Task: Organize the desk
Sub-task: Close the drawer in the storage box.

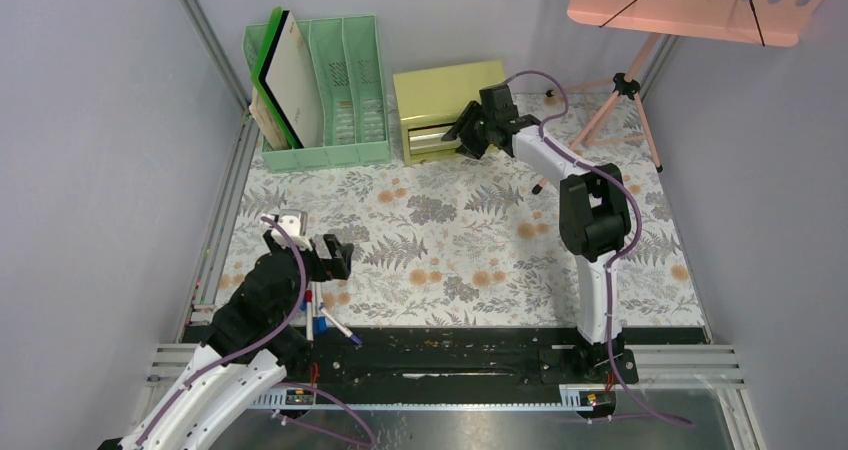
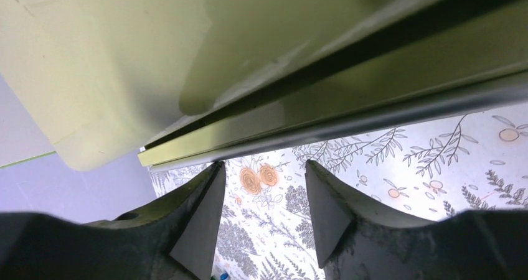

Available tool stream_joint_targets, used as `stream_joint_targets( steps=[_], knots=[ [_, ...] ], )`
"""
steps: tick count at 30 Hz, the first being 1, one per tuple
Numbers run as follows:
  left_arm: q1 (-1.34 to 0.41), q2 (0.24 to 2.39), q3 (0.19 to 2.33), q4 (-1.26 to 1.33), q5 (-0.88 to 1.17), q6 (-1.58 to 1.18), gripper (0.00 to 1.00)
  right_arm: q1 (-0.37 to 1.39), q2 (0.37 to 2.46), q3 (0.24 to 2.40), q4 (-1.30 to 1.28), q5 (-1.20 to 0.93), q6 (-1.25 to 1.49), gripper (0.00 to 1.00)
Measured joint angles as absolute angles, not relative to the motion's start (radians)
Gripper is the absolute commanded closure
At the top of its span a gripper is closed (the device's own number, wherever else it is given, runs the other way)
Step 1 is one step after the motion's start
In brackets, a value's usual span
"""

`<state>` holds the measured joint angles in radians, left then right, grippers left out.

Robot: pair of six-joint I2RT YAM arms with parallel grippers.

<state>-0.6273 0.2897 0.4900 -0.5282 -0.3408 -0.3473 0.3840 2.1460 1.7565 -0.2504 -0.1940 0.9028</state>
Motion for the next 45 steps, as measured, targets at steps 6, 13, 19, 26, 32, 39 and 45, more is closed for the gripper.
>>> stream_joint_targets(
  steps=[6, 13, 19, 26, 32, 39, 45],
  knots=[
    [-0.629, 0.29, 0.49, -0.528, -0.341, -0.347, 0.01, 0.399, 2.146, 1.721, -0.18, -0.137, 0.875, 0.34],
    [-0.63, 0.289, 0.49, -0.528, -0.343, -0.347, 0.01, 0.443, 2.146, 1.715, -0.132, -0.036, 0.822, 0.27],
    [-0.63, 0.289, 0.49, -0.528, -0.345, -0.347, 0.01, 0.463, 2.146, 1.718, -0.13, 0.021, 0.786, 0.24],
    [-0.63, 0.289, 0.49, -0.528, -0.344, -0.347, 0.01, 0.464, 2.124, 1.643, -0.113, 0.04, 0.764, 0.22],
    [-0.63, 0.289, 0.49, -0.528, -0.344, -0.347, 0.01, 0.465, 1.985, 1.414, -0.057, 0.032, 0.766, 0.22],
    [-0.63, 0.289, 0.49, -0.528, -0.344, -0.347, 0.01, 0.464, 1.796, 1.167, 0.09, -0.028, 0.828, 0.26],
    [-0.63, 0.289, 0.49, -0.528, -0.344, -0.347, 0.01, 0.441, 1.769, 0.998, 0.268, -0.145, 0.98, 0.3]
  ],
)
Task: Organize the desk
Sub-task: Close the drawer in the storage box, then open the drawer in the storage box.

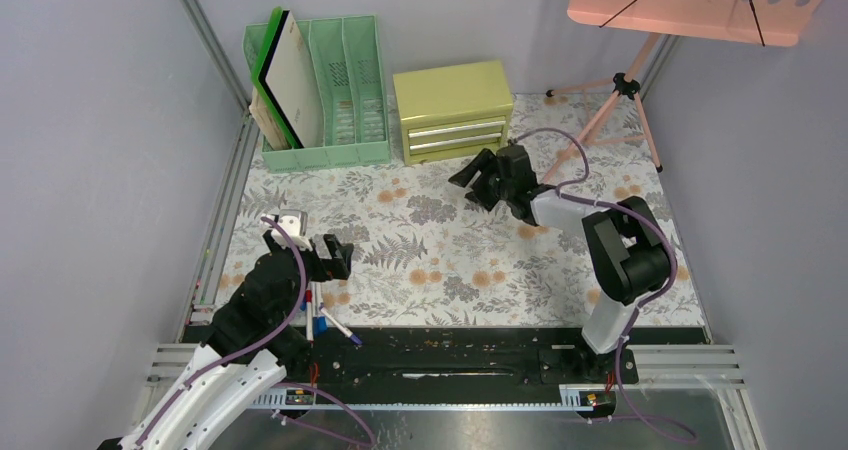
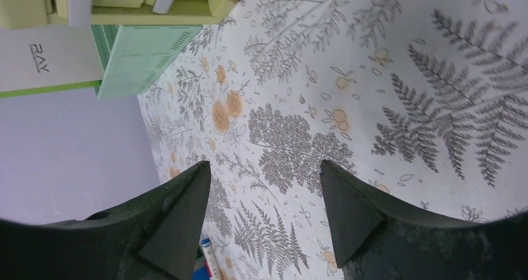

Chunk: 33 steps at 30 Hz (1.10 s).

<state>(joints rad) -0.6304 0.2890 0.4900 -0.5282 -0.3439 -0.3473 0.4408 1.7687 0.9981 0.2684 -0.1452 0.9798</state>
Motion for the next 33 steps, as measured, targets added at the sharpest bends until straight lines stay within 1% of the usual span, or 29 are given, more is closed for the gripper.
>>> stream_joint_targets(
  steps=[4, 8, 10, 12, 17, 22, 24, 26, 28, 30, 33],
  knots=[
    [-0.63, 0.289, 0.49, -0.528, -0.344, -0.347, 0.01, 0.403, 1.792, 0.909, 0.412, -0.217, 1.11, 0.37],
    [-0.631, 0.289, 0.49, -0.528, -0.343, -0.347, 0.01, 0.379, 1.874, 0.918, 0.538, -0.277, 1.221, 0.47],
    [-0.632, 0.289, 0.49, -0.529, -0.343, -0.347, 0.01, 0.374, 1.922, 0.953, 0.569, -0.303, 1.264, 0.49],
    [-0.633, 0.287, 0.49, -0.529, -0.343, -0.347, 0.01, 0.373, 1.964, 0.994, 0.591, -0.319, 1.296, 0.54],
    [-0.636, 0.274, 0.49, -0.529, -0.343, -0.347, 0.01, 0.368, 2.035, 1.094, 0.634, -0.344, 1.364, 0.63],
    [-0.637, 0.274, 0.49, -0.529, -0.343, -0.347, 0.01, 0.358, 2.095, 1.162, 0.685, -0.342, 1.439, 0.67],
    [-0.637, 0.275, 0.49, -0.529, -0.343, -0.347, 0.01, 0.353, 2.13, 1.192, 0.705, -0.336, 1.473, 0.72],
    [-0.638, 0.275, 0.49, -0.529, -0.343, -0.347, 0.01, 0.35, 2.164, 1.226, 0.711, -0.331, 1.501, 0.82],
    [-0.638, 0.275, 0.49, -0.529, -0.344, -0.347, 0.01, 0.348, 2.198, 1.264, 0.712, -0.326, 1.52, 0.88],
    [-0.64, 0.274, 0.49, -0.529, -0.344, -0.347, 0.01, 0.346, 2.228, 1.305, 0.713, -0.322, 1.542, 0.9],
    [-0.643, 0.274, 0.49, -0.529, -0.344, -0.347, 0.01, 0.346, 2.245, 1.333, 0.722, -0.305, 1.565, 0.9]
  ],
)
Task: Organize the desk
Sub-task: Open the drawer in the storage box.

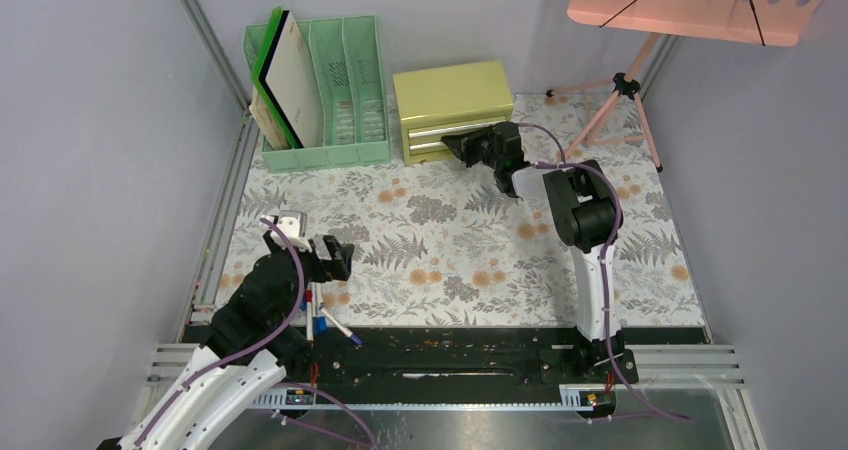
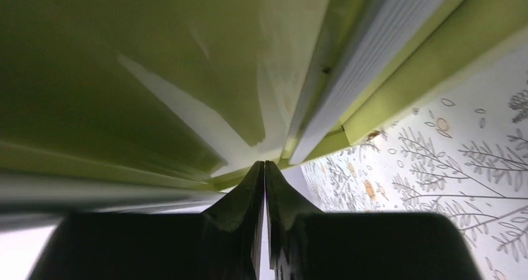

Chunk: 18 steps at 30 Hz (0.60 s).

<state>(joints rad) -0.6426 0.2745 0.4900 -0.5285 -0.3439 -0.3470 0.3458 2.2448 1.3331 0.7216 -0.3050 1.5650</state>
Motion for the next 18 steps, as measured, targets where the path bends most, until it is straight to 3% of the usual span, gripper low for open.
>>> stream_joint_targets(
  steps=[18],
  knots=[
    [-0.647, 0.274, 0.49, -0.529, -0.344, -0.347, 0.01, 0.345, 2.284, 1.478, 0.569, -0.275, 1.584, 0.83]
  ],
)
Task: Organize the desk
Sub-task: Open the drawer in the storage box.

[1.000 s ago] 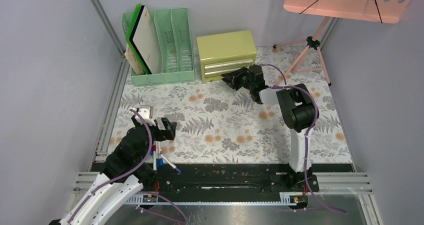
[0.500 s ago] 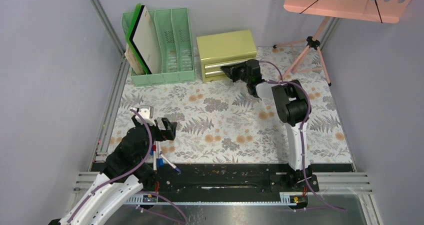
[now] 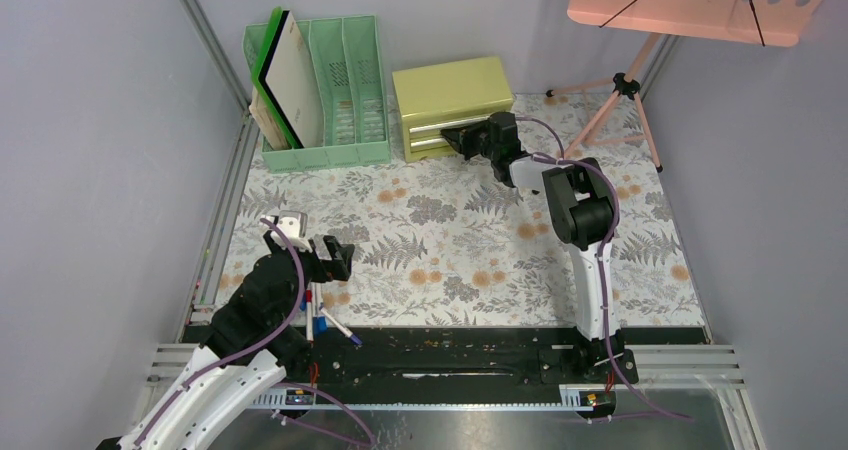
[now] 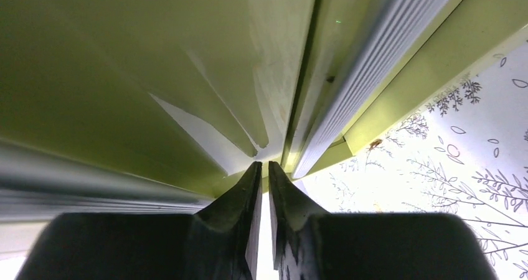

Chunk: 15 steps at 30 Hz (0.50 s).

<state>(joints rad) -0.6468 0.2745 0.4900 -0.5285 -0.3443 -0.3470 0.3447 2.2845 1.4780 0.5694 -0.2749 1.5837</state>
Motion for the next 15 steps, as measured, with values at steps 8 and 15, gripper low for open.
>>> stream_joint_targets(
  steps=[8, 15],
  knots=[
    [-0.647, 0.274, 0.49, -0.529, -0.344, -0.347, 0.01, 0.344, 2.243, 1.338, 0.59, -0.292, 1.531, 0.68],
    [-0.648, 0.274, 0.49, -0.529, -0.344, -0.347, 0.01, 0.346, 2.099, 1.117, 0.621, -0.3, 1.475, 0.58]
  ],
)
